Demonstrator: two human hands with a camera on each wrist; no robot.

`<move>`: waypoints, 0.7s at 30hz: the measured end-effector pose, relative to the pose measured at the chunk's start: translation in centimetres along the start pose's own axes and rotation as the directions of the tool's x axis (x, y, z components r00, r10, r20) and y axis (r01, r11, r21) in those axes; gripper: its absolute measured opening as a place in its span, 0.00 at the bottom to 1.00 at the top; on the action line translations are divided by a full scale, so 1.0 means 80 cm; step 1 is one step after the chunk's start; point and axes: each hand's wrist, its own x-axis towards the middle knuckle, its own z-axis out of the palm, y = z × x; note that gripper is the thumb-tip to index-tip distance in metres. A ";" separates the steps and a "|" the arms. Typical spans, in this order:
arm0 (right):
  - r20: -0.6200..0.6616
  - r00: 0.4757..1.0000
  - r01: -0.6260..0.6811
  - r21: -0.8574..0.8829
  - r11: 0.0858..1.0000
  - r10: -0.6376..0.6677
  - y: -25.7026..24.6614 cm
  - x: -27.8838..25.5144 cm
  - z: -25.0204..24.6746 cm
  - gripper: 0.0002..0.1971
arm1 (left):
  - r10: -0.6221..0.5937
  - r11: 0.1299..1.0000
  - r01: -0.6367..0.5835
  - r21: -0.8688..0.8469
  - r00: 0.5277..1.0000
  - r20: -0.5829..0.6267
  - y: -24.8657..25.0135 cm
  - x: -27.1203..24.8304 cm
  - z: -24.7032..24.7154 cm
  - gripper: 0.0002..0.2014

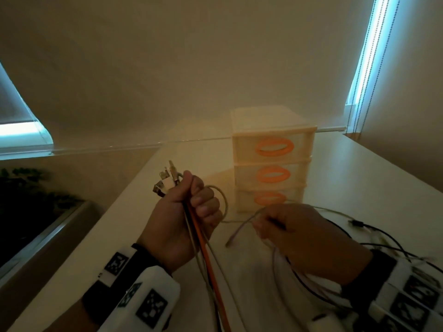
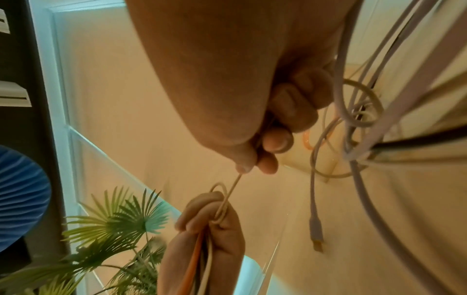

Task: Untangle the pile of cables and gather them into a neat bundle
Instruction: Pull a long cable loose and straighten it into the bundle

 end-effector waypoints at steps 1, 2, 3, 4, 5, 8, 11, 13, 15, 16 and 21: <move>-0.056 0.998 -0.018 0.011 1.000 0.019 0.005 0.001 0.000 0.16 | -0.019 1.000 0.019 -0.011 1.000 0.008 -0.001 0.002 -0.002 0.22; -0.074 0.997 -0.020 0.027 0.999 0.022 0.006 0.000 0.001 0.16 | -0.031 0.999 0.031 -0.015 0.999 0.014 -0.002 0.003 -0.005 0.22; -0.050 0.999 -0.001 0.039 0.999 0.003 0.004 -0.001 0.001 0.15 | -0.038 0.999 0.038 -0.016 0.999 0.023 -0.003 0.003 -0.008 0.22; 0.010 0.999 0.040 0.047 0.998 -0.041 -0.001 -0.003 0.002 0.14 | -0.040 0.999 0.040 -0.019 0.999 0.030 -0.002 0.003 -0.010 0.22; 0.091 0.992 0.083 0.049 0.995 -0.087 -0.007 -0.005 0.002 0.12 | -0.037 0.999 0.038 -0.023 0.999 0.036 0.000 0.003 -0.012 0.22; 0.258 0.960 0.098 0.055 0.994 -0.109 -0.013 -0.007 0.002 0.10 | -0.022 0.999 0.023 -0.042 0.999 0.042 0.011 0.002 -0.015 0.22; 0.227 0.972 0.064 0.013 0.998 -0.066 -0.005 -0.004 -0.002 0.11 | 0.005 0.999 -0.003 -0.054 0.999 0.035 0.015 0.002 -0.016 0.21; 0.229 0.973 0.028 0.048 0.998 -0.039 -0.001 -0.003 -0.003 0.11 | 0.016 0.998 -0.014 -0.063 0.999 0.037 0.016 0.002 -0.016 0.22; 0.332 0.943 -0.031 0.147 0.989 -0.020 -0.004 -0.006 -0.006 0.12 | 0.038 0.997 -0.035 -0.072 0.998 0.042 0.021 0.002 -0.018 0.22; 0.393 0.919 -0.057 0.186 0.981 -0.021 -0.006 -0.007 -0.009 0.12 | 0.049 0.996 -0.046 -0.076 0.998 0.050 0.025 0.002 -0.020 0.22; 0.197 0.980 -0.022 0.039 0.999 0.014 0.004 0.005 -0.019 0.13 | -0.013 0.996 0.028 -0.079 0.981 0.192 0.033 0.000 -0.026 0.20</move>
